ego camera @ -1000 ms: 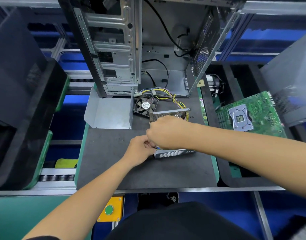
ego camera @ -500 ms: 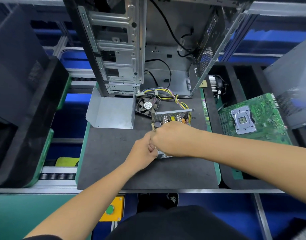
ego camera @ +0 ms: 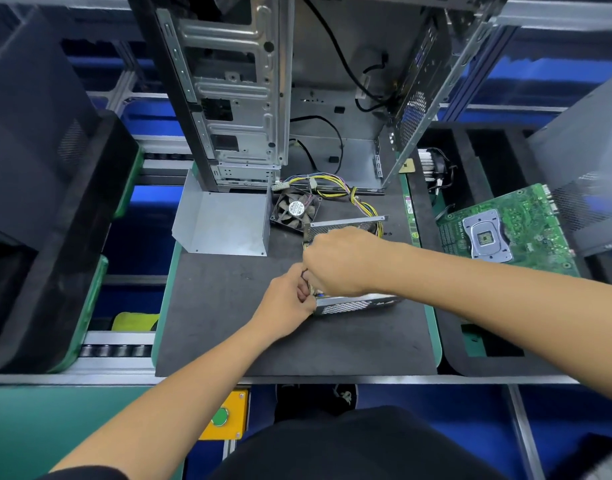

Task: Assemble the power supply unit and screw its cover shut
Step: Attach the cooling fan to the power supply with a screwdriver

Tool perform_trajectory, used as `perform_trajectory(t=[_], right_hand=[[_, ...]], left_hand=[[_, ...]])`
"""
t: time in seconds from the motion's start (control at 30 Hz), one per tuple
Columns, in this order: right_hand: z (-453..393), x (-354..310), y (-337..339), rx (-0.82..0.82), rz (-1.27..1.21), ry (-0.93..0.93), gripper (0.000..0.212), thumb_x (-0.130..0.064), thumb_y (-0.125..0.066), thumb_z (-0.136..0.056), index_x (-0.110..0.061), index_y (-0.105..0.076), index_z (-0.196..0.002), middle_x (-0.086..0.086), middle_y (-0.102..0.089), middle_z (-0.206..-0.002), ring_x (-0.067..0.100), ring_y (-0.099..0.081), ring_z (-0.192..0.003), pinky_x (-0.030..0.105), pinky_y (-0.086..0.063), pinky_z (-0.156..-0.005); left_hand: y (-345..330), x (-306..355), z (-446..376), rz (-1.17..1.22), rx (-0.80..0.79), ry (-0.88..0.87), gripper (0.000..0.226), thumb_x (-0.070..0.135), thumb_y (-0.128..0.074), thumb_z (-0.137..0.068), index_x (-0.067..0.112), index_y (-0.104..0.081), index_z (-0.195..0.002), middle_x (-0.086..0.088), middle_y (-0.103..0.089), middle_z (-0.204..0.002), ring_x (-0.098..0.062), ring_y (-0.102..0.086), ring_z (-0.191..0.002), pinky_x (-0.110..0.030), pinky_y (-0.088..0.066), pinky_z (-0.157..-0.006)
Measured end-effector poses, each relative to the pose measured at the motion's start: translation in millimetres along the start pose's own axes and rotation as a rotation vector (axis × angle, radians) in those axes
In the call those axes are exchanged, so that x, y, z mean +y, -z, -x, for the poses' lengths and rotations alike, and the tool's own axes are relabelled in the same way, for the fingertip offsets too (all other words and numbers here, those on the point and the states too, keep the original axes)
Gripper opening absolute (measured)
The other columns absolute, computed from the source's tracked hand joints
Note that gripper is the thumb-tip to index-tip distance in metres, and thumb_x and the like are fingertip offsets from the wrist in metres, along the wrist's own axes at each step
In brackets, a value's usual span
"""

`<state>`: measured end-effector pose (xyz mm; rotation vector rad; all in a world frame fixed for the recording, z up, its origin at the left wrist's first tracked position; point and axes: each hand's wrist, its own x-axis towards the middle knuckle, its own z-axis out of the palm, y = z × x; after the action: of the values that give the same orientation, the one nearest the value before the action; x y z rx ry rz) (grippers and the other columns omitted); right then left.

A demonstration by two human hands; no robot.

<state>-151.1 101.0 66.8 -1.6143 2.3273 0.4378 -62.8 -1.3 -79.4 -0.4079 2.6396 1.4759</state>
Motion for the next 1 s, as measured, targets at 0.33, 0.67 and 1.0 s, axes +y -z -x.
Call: perform_trajectory(t=[0.33,0.67,1.0], right_hand=[[-1.6,-6.9,18.2,-0.028,0.070,0.151,0.015,-0.011,-0.052,-0.085,-0.008,-0.056,-0.099,0.010,-0.052,-0.102,0.018,-0.034,-0.058,0.027,-0.019,-0.047],[-0.6,-1.2,4.0,-0.002,0.071,0.067,0.018,-0.022,-0.048,-0.093,-0.010,-0.048,-0.106,0.009,-0.054,-0.102,0.023,-0.048,-0.061,0.030,-0.025,-0.047],[-0.7,-2.7,-1.7,0.025,0.164,0.100,0.009,-0.013,-0.049,-0.091,-0.015,-0.058,-0.090,0.005,-0.062,-0.090,0.027,-0.061,-0.074,0.028,-0.031,-0.052]], left_hand=[[1.9,-2.2,-2.4,-0.004,-0.025,0.112,0.021,0.013,-0.067,-0.073,0.022,-0.048,-0.073,0.009,-0.054,-0.065,0.003,-0.049,-0.052,-0.007,-0.037,-0.050],[5.0,-5.5,-5.0,0.128,-0.045,0.104,0.038,0.009,-0.069,-0.070,0.039,-0.049,-0.083,0.008,-0.060,-0.072,0.004,-0.051,-0.053,-0.007,-0.042,-0.056],[9.5,-6.0,-10.3,0.166,-0.091,0.118,0.039,0.002,-0.066,-0.072,0.030,-0.050,-0.093,0.013,-0.057,-0.064,0.002,-0.049,-0.055,-0.013,-0.043,-0.060]])
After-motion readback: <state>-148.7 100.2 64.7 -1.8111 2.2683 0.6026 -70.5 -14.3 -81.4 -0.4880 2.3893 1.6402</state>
